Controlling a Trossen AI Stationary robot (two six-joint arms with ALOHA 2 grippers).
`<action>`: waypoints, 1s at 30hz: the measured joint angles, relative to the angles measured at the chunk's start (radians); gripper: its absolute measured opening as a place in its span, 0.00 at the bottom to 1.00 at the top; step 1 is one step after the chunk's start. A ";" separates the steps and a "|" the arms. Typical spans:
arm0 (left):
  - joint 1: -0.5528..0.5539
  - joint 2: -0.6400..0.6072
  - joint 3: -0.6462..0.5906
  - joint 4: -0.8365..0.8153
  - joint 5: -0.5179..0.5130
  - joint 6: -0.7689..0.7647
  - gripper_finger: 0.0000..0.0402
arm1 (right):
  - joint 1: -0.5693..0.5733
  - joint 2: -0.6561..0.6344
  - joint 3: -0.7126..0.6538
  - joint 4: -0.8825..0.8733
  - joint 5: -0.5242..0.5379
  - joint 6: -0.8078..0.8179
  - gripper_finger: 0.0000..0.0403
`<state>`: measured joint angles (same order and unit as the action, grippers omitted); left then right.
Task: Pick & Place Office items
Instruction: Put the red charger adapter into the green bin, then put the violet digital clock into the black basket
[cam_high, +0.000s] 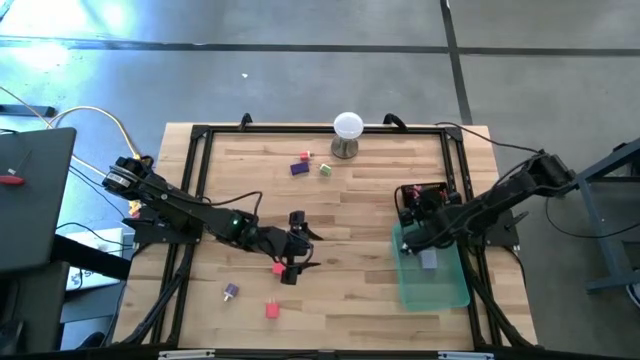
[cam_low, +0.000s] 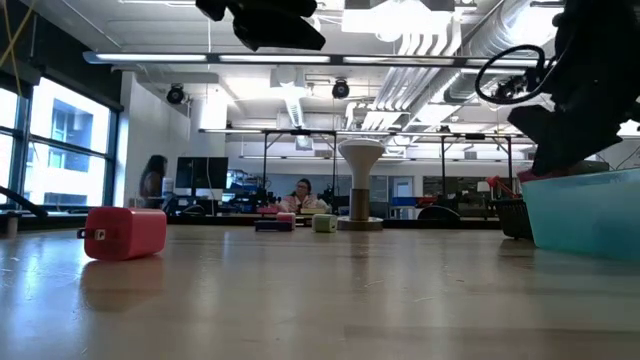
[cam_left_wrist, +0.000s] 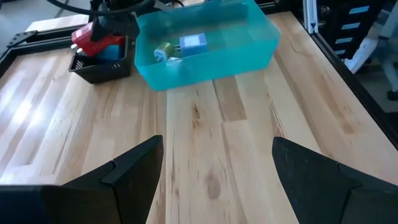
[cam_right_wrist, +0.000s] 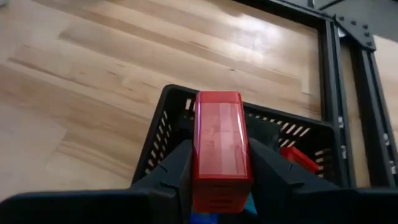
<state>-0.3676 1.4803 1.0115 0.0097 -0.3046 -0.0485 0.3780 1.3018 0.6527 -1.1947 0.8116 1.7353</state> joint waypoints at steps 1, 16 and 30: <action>0.000 0.000 0.000 -0.002 0.000 0.004 0.73 | -0.002 0.000 -0.003 0.010 -0.002 0.000 0.27; 0.000 0.000 0.000 -0.003 0.000 0.005 0.73 | -0.006 -0.002 -0.004 0.036 -0.035 -0.004 0.51; 0.000 0.003 -0.001 -0.043 -0.001 0.006 0.73 | -0.006 -0.023 0.006 -0.020 0.025 -0.006 0.44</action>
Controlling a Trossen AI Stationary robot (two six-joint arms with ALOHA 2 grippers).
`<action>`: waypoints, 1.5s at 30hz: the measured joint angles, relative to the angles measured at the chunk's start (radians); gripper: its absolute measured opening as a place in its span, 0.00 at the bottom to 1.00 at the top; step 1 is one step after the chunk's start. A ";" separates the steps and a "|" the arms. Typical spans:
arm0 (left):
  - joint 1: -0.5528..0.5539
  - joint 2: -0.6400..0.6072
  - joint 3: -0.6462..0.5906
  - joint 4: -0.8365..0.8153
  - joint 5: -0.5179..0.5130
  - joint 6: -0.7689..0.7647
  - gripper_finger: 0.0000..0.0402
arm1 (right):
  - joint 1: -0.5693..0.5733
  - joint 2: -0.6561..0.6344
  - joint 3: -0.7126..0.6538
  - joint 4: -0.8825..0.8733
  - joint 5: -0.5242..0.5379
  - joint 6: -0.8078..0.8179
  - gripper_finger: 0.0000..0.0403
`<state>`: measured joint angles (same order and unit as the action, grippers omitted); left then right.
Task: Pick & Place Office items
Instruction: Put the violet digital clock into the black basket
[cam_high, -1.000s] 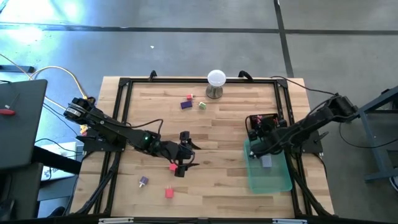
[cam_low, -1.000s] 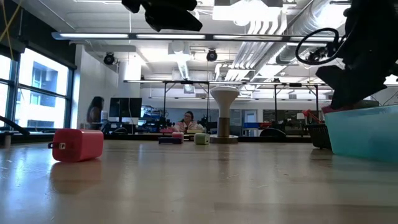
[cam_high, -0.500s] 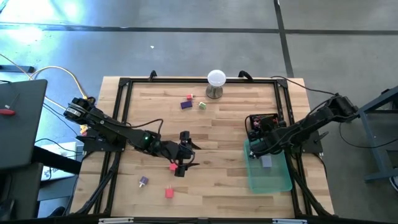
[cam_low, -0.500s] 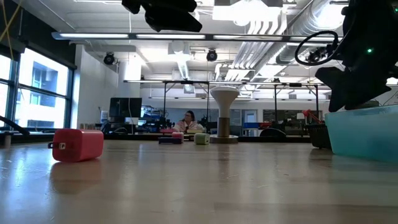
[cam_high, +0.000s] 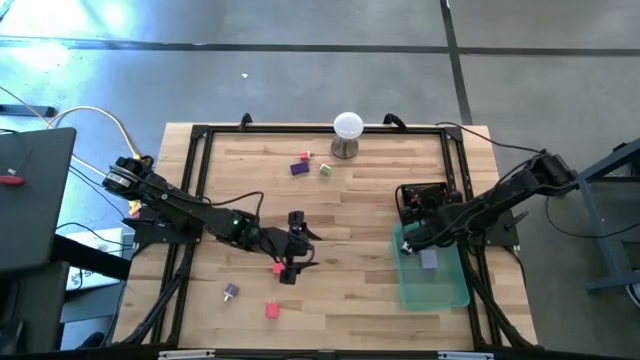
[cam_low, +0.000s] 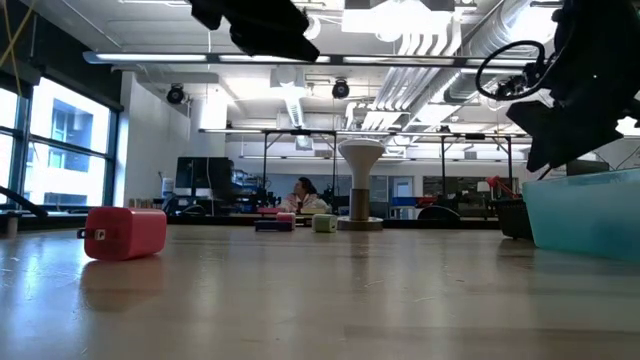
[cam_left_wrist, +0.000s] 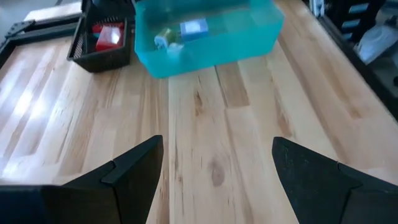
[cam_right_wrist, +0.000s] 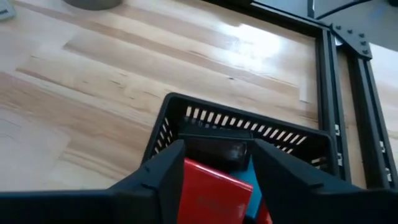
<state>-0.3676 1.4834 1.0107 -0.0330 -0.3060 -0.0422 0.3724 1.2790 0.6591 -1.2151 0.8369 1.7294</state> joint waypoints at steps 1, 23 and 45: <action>0.000 -0.002 -0.001 -0.013 -0.001 0.006 0.73 | 0.002 -0.005 0.008 -0.008 -0.002 0.000 0.42; 0.012 -0.006 -0.001 -0.024 -0.005 0.010 0.73 | 0.149 -0.009 0.165 0.034 0.141 -0.120 0.20; 0.012 -0.006 -0.001 -0.036 -0.003 0.015 0.73 | 0.303 0.005 0.207 0.762 0.197 -1.129 0.18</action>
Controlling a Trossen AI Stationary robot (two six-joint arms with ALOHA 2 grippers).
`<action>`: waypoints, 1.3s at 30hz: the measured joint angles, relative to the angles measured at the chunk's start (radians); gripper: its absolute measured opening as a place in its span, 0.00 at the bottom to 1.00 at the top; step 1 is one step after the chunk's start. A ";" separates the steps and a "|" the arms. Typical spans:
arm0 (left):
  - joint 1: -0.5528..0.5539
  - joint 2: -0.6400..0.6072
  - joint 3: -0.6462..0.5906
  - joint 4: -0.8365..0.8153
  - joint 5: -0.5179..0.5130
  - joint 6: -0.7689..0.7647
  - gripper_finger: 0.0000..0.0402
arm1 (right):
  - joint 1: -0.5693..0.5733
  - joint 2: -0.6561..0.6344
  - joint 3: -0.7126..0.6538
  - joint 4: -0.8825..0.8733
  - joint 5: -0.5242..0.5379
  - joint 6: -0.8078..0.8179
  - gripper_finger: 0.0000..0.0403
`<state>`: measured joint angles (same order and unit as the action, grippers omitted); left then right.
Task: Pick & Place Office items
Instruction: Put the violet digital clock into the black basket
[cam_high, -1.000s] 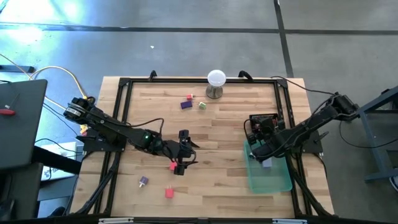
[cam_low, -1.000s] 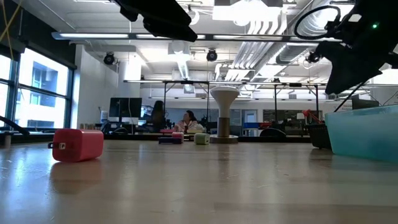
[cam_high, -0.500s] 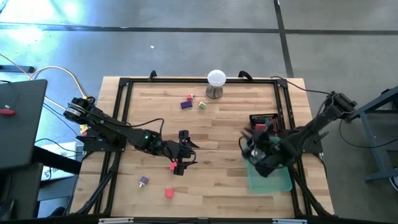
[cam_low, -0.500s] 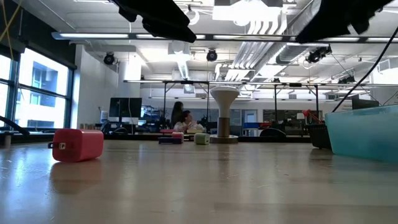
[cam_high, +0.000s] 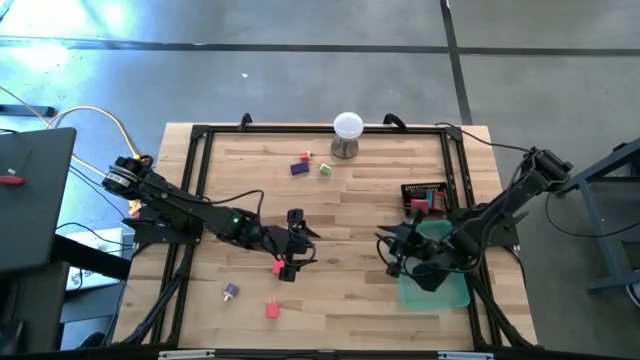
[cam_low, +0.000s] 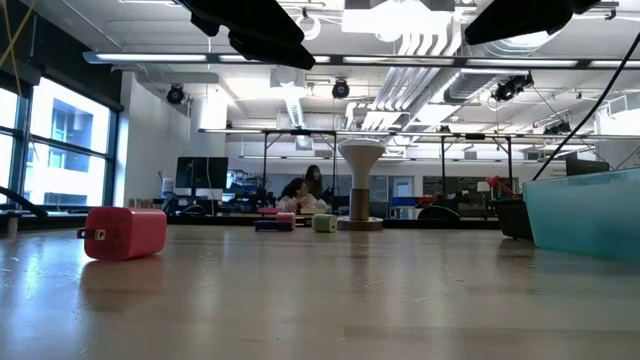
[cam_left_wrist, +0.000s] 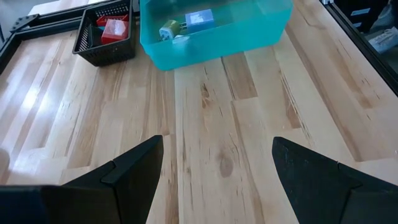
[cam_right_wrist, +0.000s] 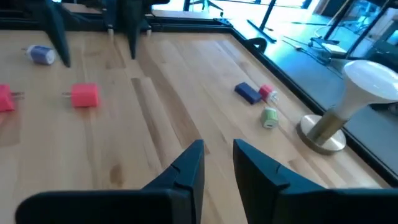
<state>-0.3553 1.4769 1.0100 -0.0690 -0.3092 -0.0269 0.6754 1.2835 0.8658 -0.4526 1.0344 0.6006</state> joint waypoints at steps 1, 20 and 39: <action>0.000 0.000 0.000 0.000 0.000 0.000 0.73 | -0.004 0.000 0.000 0.000 0.001 -0.006 0.18; 0.000 0.000 0.000 -0.015 0.000 0.000 0.73 | 0.012 0.000 0.000 0.002 0.180 -0.002 0.28; 0.000 0.000 0.001 -0.013 -0.001 0.001 0.73 | -0.056 0.000 -0.001 -0.002 -0.051 0.061 0.92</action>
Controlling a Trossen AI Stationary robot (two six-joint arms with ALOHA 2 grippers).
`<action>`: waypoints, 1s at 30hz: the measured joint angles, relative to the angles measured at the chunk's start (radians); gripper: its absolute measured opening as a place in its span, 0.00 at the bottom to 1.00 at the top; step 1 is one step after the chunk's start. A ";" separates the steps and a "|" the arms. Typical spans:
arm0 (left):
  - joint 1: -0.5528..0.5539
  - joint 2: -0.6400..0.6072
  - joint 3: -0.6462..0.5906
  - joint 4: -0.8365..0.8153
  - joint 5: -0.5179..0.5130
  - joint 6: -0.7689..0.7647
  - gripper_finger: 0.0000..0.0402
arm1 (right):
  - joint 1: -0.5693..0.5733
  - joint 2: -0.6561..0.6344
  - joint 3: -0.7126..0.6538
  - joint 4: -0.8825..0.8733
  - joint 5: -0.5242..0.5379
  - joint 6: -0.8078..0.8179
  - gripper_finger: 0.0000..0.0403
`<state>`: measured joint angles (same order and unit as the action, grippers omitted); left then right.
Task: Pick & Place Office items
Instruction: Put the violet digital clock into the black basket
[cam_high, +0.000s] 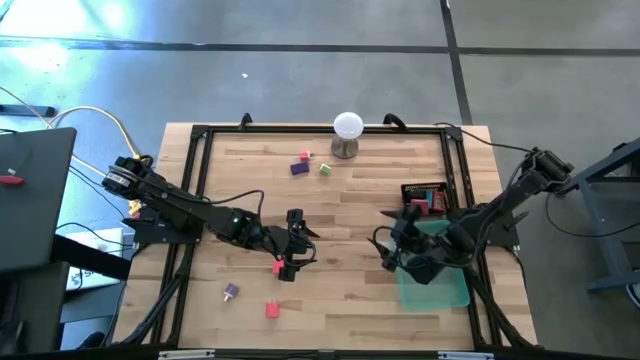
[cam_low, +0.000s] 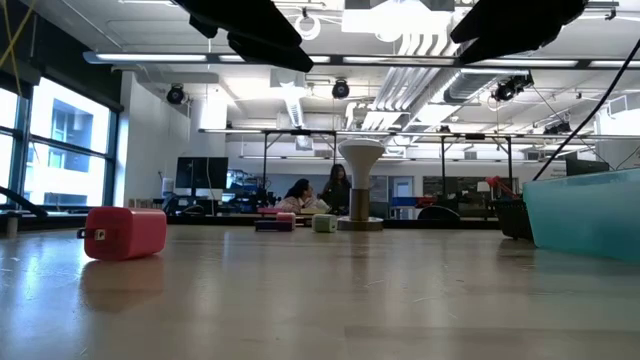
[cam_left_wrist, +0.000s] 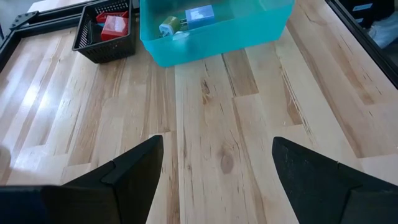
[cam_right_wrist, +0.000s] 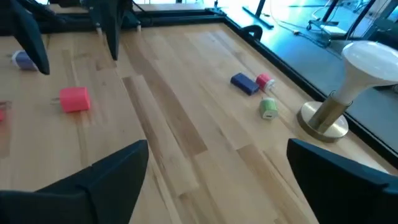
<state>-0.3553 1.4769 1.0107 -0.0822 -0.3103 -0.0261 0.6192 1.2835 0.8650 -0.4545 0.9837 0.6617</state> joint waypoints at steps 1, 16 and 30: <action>0.000 0.000 0.000 0.000 0.000 0.000 0.73 | -0.004 0.000 0.000 0.000 -0.009 0.000 0.93; 0.163 0.000 0.001 -0.180 -0.008 -0.114 0.73 | -0.033 0.000 0.000 0.002 -0.098 0.001 0.93; 0.461 0.001 0.001 -0.283 0.205 -0.063 0.73 | -0.033 0.000 0.000 0.002 -0.097 0.001 0.93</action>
<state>0.1059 1.4776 1.0115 -0.3654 -0.1055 -0.0893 0.5861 1.2835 0.8650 -0.4522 0.8864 0.6624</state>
